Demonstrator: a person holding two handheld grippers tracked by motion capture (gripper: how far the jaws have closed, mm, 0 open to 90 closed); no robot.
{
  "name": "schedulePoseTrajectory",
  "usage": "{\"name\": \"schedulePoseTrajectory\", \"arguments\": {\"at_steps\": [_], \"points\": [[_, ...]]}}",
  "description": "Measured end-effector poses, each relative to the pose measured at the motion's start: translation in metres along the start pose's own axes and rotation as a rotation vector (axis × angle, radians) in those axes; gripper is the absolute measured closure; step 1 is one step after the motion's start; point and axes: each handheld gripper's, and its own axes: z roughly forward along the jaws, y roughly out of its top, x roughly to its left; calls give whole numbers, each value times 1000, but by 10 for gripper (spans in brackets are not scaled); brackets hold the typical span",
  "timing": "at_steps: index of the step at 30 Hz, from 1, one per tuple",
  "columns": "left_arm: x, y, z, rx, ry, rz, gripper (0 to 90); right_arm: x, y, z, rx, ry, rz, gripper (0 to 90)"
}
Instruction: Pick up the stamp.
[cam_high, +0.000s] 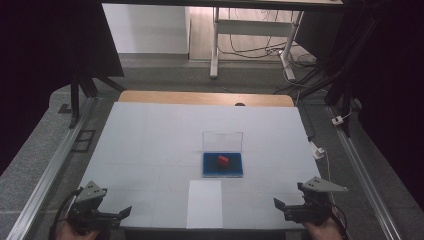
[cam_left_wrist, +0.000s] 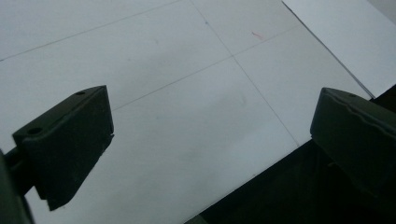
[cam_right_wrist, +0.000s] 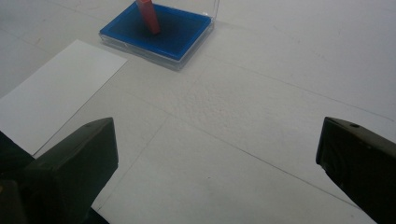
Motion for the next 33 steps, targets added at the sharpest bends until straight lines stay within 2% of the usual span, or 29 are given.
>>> {"name": "schedulePoseTrajectory", "arguments": {"at_steps": [8, 18, 27, 30, 33], "points": [[0, 1, 2, 18, -17, 14, 3, 2, 1, 3, 32, 15, -29, 0], [-2, 3, 4, 17, 3, 27, 0, 1, 0, 1, 18, 30, -13, 0], [-1, 3, 4, 24, -12, 24, 0, 0, 0, 0, 12, 42, -8, 0], [0, 3, 4, 21, -19, 14, 0, 2, 1, 0, 20, 40, -19, 0], [1, 3, 4, 21, -23, 9, 0, 6, 4, 0, 4, 63, -53, 0]]}}
